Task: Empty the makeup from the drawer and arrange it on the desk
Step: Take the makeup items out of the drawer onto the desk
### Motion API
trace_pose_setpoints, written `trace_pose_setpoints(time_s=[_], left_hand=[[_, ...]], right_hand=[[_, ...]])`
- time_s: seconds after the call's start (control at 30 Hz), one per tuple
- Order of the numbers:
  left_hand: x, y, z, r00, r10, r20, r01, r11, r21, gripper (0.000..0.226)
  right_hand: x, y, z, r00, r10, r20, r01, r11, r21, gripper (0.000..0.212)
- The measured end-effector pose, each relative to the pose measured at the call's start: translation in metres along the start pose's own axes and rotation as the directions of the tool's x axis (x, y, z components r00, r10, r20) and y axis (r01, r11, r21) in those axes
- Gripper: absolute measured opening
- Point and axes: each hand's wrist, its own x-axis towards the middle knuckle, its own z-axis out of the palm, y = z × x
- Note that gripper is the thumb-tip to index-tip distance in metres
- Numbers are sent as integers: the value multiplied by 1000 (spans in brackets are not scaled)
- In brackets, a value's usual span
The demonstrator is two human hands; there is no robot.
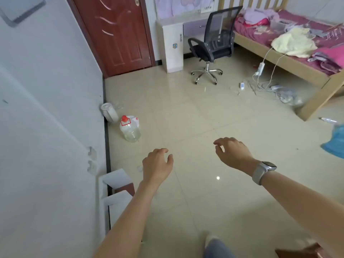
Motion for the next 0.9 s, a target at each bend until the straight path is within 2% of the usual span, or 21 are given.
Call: trace_pose_setpoints(time_s=[0.13,0.23,0.4,0.53,0.73,0.9], left_hand=[[69,0,32,997,-24,69,25,1000,-11,38],[138,12,52,993,-55,103,55,998,-3,37],[270,64,61,972,-157,176,176,979,-98,34],[362,99,51,972,-82,220,100,992,-74,35],[491,72,47,937,-209,279,250,961,-120,39],[640,41,35,938,-230,260,264,959,-104,38]], right_hand=[[62,26,17,997,38,69,-40,999,33,33],[124,50,25,991,85,106,-99,987,125,32],[243,82,-2,984,147,98,-165,965,204,31],[343,93,-21,978,125,166,-154,974,169,32],[495,90,-19,966,56,252,-87,990,115,30],[646,77,-15,961,63,268,-107,982,154,29]])
